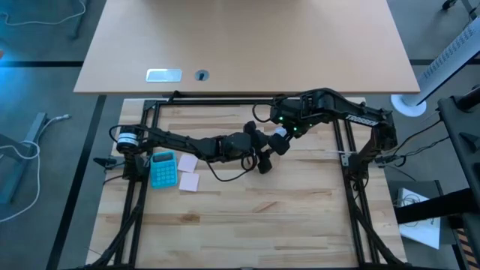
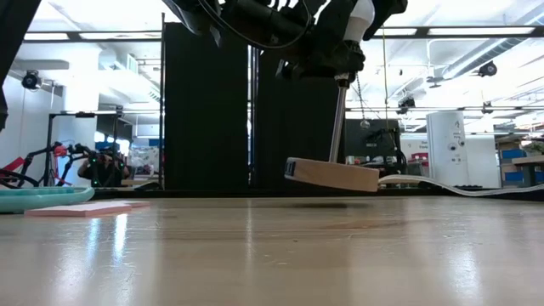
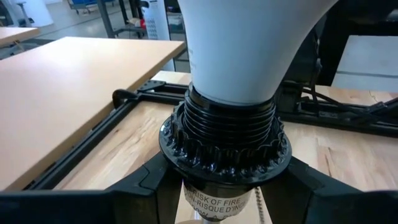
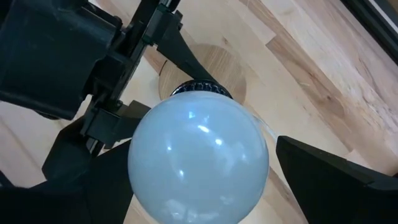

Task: Screw lightbulb
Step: Insert the lightbulb into the lamp, then remove the lightbulb from the lamp

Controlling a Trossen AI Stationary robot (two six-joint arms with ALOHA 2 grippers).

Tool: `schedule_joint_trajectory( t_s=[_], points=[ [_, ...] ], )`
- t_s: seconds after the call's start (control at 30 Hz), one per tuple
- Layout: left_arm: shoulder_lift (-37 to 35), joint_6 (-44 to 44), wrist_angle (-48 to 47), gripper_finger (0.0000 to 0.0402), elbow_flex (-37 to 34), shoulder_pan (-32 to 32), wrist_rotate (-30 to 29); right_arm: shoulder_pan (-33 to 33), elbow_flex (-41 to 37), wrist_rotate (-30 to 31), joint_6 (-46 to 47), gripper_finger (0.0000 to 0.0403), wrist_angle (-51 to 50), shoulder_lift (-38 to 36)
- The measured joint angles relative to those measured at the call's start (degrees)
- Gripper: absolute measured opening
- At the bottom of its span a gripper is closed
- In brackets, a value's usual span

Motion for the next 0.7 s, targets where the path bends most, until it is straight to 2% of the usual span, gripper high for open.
schedule_joint_trajectory(
  t_s=[0.5, 0.7],
  points=[
    [0.0, 0.2, -0.3, 0.0171, 0.8, 0.0, 0.1, 0.0, 0.0, 0.1, -0.8, 0.0359, 0.3, 0.0],
    [0.0, -0.8, -0.7, 0.0171, 0.8, -0.6, 0.1, 0.0, 0.0, 0.0, -5.6, 0.0359, 0.4, 0.0]
  ],
)
